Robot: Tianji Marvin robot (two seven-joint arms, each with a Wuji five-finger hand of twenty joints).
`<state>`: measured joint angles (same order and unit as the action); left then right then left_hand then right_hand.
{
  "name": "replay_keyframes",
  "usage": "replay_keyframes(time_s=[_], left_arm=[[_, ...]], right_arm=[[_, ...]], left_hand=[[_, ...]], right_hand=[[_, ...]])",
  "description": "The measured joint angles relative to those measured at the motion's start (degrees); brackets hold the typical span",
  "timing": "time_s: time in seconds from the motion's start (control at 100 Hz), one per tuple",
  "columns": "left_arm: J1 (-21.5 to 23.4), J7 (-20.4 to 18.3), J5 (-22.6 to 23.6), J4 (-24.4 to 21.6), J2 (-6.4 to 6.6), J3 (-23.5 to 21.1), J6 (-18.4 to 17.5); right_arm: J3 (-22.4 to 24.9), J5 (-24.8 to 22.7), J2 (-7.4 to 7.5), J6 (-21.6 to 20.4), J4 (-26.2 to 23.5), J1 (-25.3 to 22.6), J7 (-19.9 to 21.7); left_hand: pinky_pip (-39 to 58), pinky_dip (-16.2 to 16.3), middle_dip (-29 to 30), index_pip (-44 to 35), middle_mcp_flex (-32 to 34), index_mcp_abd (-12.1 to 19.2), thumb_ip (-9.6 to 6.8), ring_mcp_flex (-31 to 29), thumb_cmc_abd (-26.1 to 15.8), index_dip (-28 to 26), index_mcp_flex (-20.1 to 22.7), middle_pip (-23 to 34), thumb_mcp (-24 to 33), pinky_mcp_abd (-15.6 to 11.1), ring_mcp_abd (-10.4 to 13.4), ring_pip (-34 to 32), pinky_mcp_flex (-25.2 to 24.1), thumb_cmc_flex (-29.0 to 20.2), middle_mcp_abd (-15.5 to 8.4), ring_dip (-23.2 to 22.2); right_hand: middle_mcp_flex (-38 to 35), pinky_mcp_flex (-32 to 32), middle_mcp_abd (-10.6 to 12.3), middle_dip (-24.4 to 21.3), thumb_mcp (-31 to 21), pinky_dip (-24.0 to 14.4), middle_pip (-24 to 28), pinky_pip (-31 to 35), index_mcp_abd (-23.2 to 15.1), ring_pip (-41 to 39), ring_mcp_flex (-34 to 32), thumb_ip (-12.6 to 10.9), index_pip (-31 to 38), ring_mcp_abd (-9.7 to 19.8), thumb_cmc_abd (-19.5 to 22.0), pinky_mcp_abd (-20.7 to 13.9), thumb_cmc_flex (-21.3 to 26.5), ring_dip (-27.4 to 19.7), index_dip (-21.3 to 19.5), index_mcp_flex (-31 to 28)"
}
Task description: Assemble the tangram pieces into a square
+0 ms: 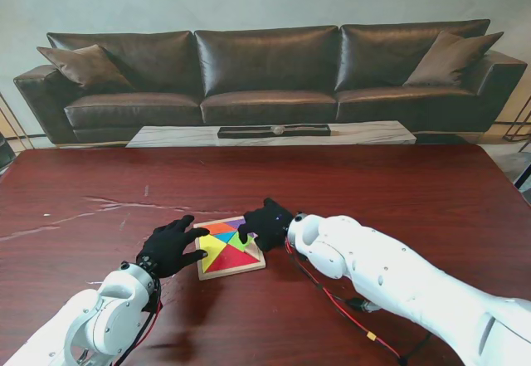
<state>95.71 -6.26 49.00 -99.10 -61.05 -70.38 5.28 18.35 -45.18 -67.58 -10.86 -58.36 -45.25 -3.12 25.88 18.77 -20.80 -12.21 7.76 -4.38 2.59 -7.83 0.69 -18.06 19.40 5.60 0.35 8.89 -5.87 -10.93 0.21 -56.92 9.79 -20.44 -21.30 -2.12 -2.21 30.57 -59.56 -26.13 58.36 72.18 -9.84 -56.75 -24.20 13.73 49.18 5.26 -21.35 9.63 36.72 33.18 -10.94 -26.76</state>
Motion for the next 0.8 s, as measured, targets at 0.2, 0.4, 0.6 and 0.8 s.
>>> replay_keyframes(time_s=[0.2, 0.4, 0.6, 0.8], left_arm=[[-0.1, 0.0, -0.2, 0.0, 0.00, 0.1, 0.0], [-0.1, -0.1, -0.2, 0.1, 0.00, 0.1, 0.0], [-0.2, -0.1, -0.2, 0.1, 0.00, 0.1, 0.1], [-0.3, -0.1, -0.2, 0.2, 0.00, 0.2, 0.1]], right_arm=[[-0.5, 0.5, -0.02, -0.3, 1.0, 0.2, 0.0], [-0.7, 1.0, -0.02, -1.2, 1.3, 0.3, 0.3], [-0.9, 1.2, -0.04, -1.5, 1.6, 0.4, 0.4], [2.4, -0.4, 0.57, -0.7, -0.7, -1.2, 0.2]], left_hand=[[0.0, 0.0, 0.0, 0.0, 0.0, 0.0, 0.00, 0.0, 0.0, 0.0, 0.0, 0.0, 0.0, 0.0, 0.0, 0.0, 0.0, 0.0, 0.0, 0.0], [0.0, 0.0, 0.0, 0.0, 0.0, 0.0, 0.00, 0.0, 0.0, 0.0, 0.0, 0.0, 0.0, 0.0, 0.0, 0.0, 0.0, 0.0, 0.0, 0.0], [0.0, 0.0, 0.0, 0.0, 0.0, 0.0, 0.00, 0.0, 0.0, 0.0, 0.0, 0.0, 0.0, 0.0, 0.0, 0.0, 0.0, 0.0, 0.0, 0.0], [0.0, 0.0, 0.0, 0.0, 0.0, 0.0, 0.00, 0.0, 0.0, 0.0, 0.0, 0.0, 0.0, 0.0, 0.0, 0.0, 0.0, 0.0, 0.0, 0.0]], right_hand=[[0.7, 0.6, 0.1, 1.6, 0.0, 0.0, 1.2, 0.0, 0.0, -1.5, 0.3, 0.3, 0.1, 0.5, 0.0, -0.2, 0.0, 0.8, 0.0, 0.0], [1.5, 0.7, 0.3, 1.7, 0.4, 0.0, 1.2, 0.0, 0.0, -0.7, 0.8, 1.7, 0.9, 0.5, 0.0, -0.2, 0.0, 0.7, 0.7, -0.3], [1.5, 0.7, 0.3, 1.7, 0.5, 0.0, 0.6, 0.0, -0.3, 0.1, 0.8, 1.8, 1.5, 0.5, 0.0, -0.2, 0.0, 0.7, 1.2, -0.3], [1.6, 1.3, 0.9, 1.4, 1.0, 0.0, -0.5, 0.0, -1.6, 1.9, 0.8, 2.2, 1.6, 1.1, 0.0, -0.2, 0.0, 0.1, 1.2, -0.3]])
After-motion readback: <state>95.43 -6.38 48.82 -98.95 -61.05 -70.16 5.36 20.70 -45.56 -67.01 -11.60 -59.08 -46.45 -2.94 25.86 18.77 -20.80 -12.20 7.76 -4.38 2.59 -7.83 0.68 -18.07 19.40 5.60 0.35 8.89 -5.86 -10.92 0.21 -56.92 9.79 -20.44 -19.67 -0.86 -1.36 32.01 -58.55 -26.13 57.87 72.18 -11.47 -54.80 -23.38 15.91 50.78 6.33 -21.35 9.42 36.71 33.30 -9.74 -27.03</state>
